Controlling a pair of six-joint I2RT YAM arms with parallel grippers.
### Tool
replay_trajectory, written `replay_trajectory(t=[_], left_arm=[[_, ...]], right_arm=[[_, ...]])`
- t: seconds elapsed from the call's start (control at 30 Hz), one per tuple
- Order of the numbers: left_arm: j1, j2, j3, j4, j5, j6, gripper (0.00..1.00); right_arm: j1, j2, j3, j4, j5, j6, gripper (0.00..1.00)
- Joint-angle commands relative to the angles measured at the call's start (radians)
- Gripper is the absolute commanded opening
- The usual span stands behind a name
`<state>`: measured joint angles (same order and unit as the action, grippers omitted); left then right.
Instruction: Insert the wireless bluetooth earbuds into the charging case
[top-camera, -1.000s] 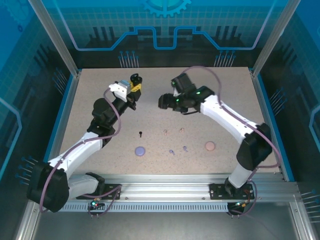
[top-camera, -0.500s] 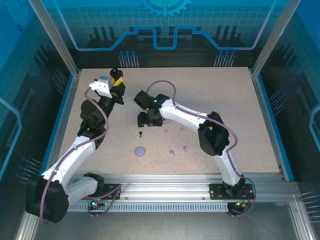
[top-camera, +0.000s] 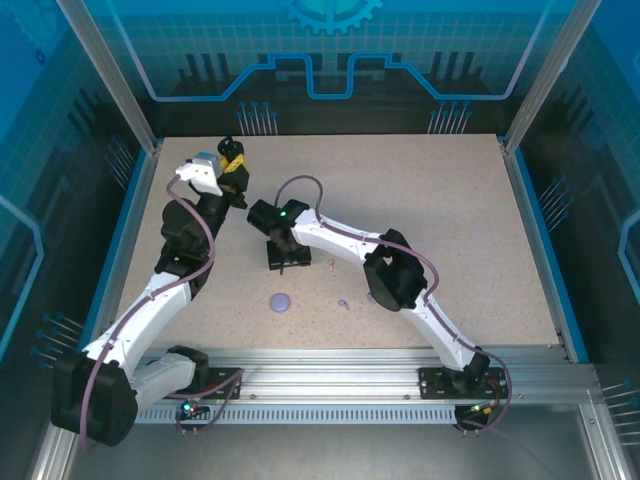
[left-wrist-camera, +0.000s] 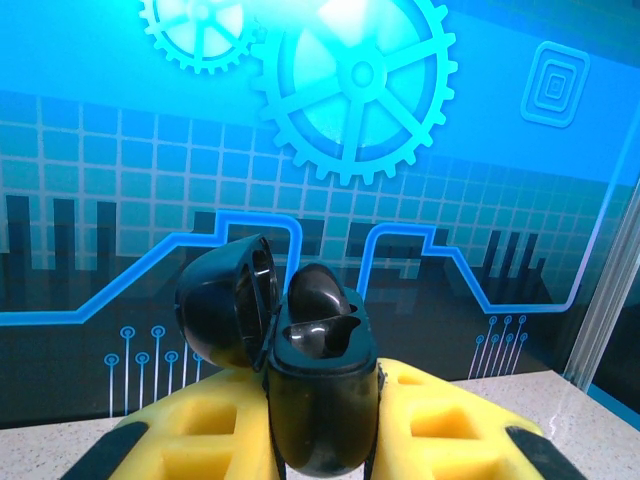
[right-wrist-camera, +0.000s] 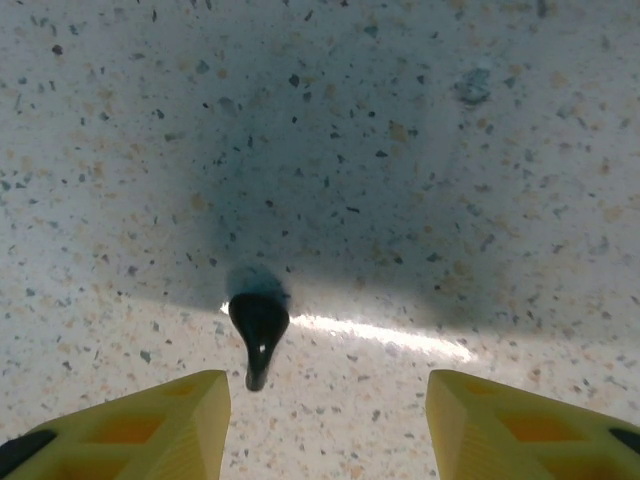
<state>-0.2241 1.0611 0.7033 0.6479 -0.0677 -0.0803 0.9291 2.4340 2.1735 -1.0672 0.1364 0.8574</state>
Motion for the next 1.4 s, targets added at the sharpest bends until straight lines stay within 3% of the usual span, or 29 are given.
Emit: replay_trajectory(t=[0.0, 0.47, 1.37], left_arm=[[0.01, -0.006, -0.01, 0.02, -0.009, -0.015, 0.0], [0.009, -0.009, -0.021, 0.025, -0.003, -0.009, 0.0], [0.009, -0.016, -0.033, 0.038, 0.01, 0.003, 0.0]], right_arm=[[0.016, 0.032, 0.055, -0.039, 0.028, 0.006, 0.55], [0.025, 0.135, 0.192, -0.091, 0.026, 0.021, 0.45], [0.033, 0.186, 0.218, -0.095, 0.015, 0.046, 0.28]])
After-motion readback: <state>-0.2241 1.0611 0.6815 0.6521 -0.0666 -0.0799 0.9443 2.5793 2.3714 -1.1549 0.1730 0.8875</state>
